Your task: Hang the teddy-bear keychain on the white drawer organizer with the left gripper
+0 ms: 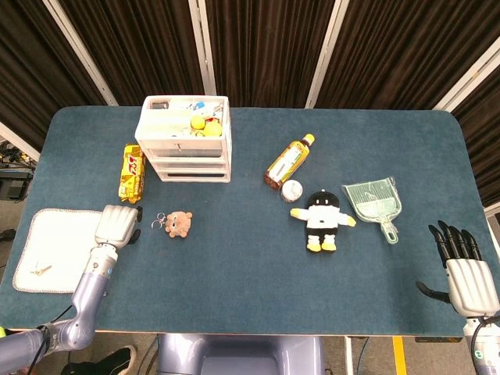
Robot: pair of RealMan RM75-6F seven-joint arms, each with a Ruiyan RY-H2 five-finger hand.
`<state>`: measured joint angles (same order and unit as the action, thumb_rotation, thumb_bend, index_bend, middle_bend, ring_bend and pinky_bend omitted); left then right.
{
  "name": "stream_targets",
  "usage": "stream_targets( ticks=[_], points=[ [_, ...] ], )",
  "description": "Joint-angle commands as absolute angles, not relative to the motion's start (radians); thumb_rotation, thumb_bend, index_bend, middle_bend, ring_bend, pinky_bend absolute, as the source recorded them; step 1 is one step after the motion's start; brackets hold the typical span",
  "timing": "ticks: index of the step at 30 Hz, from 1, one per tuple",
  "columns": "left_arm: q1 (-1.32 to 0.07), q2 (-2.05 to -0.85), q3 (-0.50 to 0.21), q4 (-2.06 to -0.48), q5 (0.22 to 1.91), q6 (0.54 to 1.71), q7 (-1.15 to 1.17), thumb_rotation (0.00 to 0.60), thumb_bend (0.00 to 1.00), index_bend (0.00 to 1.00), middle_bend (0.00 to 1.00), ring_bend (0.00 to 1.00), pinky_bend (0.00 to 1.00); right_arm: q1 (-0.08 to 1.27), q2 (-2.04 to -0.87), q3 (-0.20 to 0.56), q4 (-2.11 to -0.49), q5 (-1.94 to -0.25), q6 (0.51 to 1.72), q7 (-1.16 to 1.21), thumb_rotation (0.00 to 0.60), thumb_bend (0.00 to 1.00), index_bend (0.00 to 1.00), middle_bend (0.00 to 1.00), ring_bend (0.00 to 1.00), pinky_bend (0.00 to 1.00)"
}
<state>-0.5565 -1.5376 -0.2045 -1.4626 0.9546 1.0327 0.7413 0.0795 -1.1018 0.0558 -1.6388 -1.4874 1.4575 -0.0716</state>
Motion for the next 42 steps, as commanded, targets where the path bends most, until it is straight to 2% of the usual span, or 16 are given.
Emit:
stream_targets(
  ticks=[1,22,36,42],
  points=[
    [-0.591,-1.576,-0.204,-1.422,0.933,1.018,0.769,0.6,0.35,0.48,0.98,0.85,0.71,0.079,-1.102,0.057,-1.638,-1.486,1.458,-0.069,0.6,0.04,0.01,0.0,0.0,0.0],
    [-0.712,-1.695,-0.185,-1.218,0.882,0.932,0.801,0.6,0.35,0.49,0.98,0.85,0.71,0.074,-1.098,0.064,-1.64,-1.483,1.471,-0.046,0.6,0.04,0.02,0.0,0.0,0.0],
    [-0.745,-1.71,-0.175,-1.189,0.838,0.914,0.805,0.6,0.35,0.51,0.98,0.85,0.71,0.072,-1.1,0.069,-1.64,-1.478,1.475,-0.039,0.6,0.04,0.02,0.0,0.0,0.0],
    [-0.75,-1.715,-0.159,-1.184,0.829,0.911,0.807,0.6,0.38,0.55,0.97,0.85,0.71,0.068,-1.1,0.07,-1.641,-1.48,1.484,-0.034,0.6,0.04,0.02,0.0,0.0,0.0]
  ],
)
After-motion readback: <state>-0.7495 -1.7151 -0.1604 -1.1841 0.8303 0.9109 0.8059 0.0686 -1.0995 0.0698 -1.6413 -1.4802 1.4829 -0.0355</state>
